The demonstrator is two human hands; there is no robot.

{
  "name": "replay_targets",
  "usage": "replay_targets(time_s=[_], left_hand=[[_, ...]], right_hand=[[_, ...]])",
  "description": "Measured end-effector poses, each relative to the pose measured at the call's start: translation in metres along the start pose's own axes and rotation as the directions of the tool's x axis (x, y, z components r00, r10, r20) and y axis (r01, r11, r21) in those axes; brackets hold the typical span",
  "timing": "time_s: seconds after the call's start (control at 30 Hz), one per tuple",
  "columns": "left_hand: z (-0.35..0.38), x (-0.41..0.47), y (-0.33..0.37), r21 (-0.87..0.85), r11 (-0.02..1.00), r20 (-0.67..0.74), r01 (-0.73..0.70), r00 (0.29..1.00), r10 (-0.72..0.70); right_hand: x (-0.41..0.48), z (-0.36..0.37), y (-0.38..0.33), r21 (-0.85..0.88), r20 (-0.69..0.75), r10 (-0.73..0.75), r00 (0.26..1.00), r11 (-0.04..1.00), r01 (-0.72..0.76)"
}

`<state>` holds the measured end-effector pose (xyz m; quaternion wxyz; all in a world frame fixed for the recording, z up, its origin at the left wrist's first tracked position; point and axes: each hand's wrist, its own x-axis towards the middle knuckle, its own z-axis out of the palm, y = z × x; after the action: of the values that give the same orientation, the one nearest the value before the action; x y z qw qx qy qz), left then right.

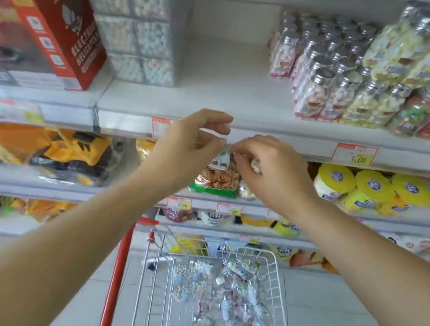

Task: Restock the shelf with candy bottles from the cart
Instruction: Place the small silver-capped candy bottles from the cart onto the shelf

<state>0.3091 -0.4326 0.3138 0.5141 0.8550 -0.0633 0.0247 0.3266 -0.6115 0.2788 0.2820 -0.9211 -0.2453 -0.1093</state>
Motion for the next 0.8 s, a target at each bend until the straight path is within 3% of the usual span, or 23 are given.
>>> replay_targets(time_s=[0.1,0.2,0.37,0.5,0.67,0.8], left_hand=[[0.025,-0.055,-0.040,0.001,0.992,0.047,0.125,0.991,-0.125],[0.062,-0.098,-0.096,0.023,0.964,0.092,0.266,0.959,-0.267],[0.126,-0.157,-0.200,0.019,0.877,0.111,0.480,0.871,-0.479],[0.170,-0.191,-0.270,0.128,0.776,0.248,0.617,0.738,-0.628],[0.224,-0.200,-0.354,0.355,0.734,0.384,0.579,0.626,-0.679],[0.265,-0.194,-0.405,0.552,0.736,0.443,0.391,0.611,-0.656]], right_hand=[[-0.064,0.029,0.014,0.034,0.145,0.071,0.987,0.997,-0.076],[-0.123,0.066,0.035,-0.003,0.338,0.148,0.929,0.988,-0.156],[-0.199,0.142,0.087,-0.061,0.545,0.364,0.755,0.915,-0.398],[-0.251,0.198,0.135,-0.180,0.632,0.514,0.580,0.825,-0.535],[-0.294,0.273,0.182,-0.268,0.743,0.522,0.419,0.805,-0.528],[-0.301,0.324,0.197,-0.303,0.794,0.498,0.348,0.821,-0.483]])
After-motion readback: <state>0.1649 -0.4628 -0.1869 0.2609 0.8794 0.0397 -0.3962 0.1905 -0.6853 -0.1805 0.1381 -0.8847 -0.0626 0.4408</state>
